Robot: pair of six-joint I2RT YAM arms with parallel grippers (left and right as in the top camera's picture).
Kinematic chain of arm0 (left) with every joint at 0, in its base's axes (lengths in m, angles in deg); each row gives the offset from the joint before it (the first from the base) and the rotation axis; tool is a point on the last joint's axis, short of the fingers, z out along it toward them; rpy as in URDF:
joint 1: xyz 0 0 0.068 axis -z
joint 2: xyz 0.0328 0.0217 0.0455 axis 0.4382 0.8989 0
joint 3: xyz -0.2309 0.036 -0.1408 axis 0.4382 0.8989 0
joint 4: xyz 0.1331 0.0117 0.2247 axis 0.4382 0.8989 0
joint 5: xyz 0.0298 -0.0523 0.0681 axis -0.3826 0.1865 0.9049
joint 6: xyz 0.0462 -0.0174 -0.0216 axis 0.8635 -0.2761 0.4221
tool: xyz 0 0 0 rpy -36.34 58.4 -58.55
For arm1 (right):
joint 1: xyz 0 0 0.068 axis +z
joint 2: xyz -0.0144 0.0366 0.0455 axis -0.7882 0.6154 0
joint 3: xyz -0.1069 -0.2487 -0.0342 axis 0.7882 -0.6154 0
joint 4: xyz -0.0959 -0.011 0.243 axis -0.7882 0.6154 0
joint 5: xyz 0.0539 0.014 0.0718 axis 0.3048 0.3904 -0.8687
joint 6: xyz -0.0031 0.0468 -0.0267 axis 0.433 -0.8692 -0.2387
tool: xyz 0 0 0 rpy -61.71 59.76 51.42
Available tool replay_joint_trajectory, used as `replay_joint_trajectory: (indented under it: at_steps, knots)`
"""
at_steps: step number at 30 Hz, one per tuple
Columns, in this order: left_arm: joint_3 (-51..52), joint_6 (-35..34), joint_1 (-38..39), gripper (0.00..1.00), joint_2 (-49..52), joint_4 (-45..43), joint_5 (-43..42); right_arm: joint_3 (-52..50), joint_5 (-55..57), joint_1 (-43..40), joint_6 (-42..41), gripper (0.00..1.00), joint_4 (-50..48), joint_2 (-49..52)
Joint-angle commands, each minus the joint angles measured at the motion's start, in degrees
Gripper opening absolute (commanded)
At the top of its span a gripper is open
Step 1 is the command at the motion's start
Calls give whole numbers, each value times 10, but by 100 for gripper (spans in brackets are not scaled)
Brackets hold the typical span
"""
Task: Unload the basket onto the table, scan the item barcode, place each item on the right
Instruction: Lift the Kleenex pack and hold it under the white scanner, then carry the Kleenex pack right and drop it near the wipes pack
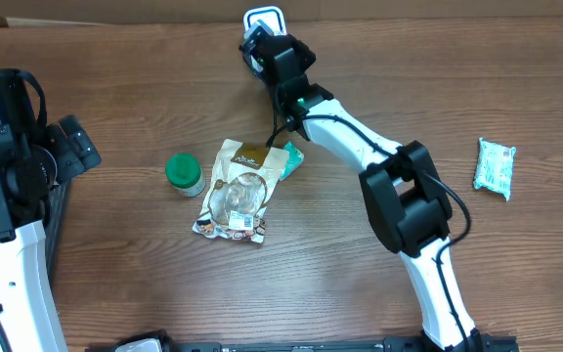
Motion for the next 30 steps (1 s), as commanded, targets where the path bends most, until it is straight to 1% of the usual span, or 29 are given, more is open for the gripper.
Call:
replay_joint_trajectory:
  at_steps: [1, 3, 5, 6, 7, 8, 10, 11, 13, 15, 16, 19, 22, 26, 30]
  knots:
    - [-4, -10, -3, 100, -5, 1, 4, 8, -29, 20, -59, 4, 96, -131]
    - [-4, -10, -3, 100, -5, 1, 4, 8, -59, 23, -96, 4, 169, -173]
    - [-4, -10, -3, 100, -5, 1, 4, 8, -72, 24, -186, 4, 256, -223]
    - [-4, -10, -3, 100, -5, 1, 4, 8, -81, 24, -260, 4, 324, -257]
    - [-4, -10, -3, 100, -5, 1, 4, 8, -90, 24, -307, 4, 376, -280]
    - [-4, -10, -3, 99, -5, 1, 4, 8, -96, 22, -331, 4, 407, -295]
    - [-4, -10, -3, 100, -5, 1, 4, 8, -132, 10, -438, 4, 532, -349]
    - [-4, -10, -3, 100, -5, 1, 4, 8, -147, 1, -479, 4, 574, -366]
    - [-4, -10, -3, 100, -5, 1, 4, 8, -190, -39, -591, 4, 681, -399]
    - [-4, -10, -3, 100, -5, 1, 4, 8, -218, -83, -648, 4, 759, -406]
    - [-4, -10, -3, 100, -5, 1, 4, 7, -224, -98, -659, 4, 777, -406]
    - [-4, -10, -3, 100, -5, 1, 4, -26, -239, -156, -680, 4, 795, -406]
    - [-4, -10, -3, 99, -5, 1, 4, -82, -244, -220, -696, 4, 770, -406]
    - [-4, -10, -3, 100, -5, 1, 4, -207, -269, -314, -706, 4, 668, -406]
    - [-4, -10, -3, 100, -5, 1, 4, -325, -269, -374, -707, 4, 552, -406]
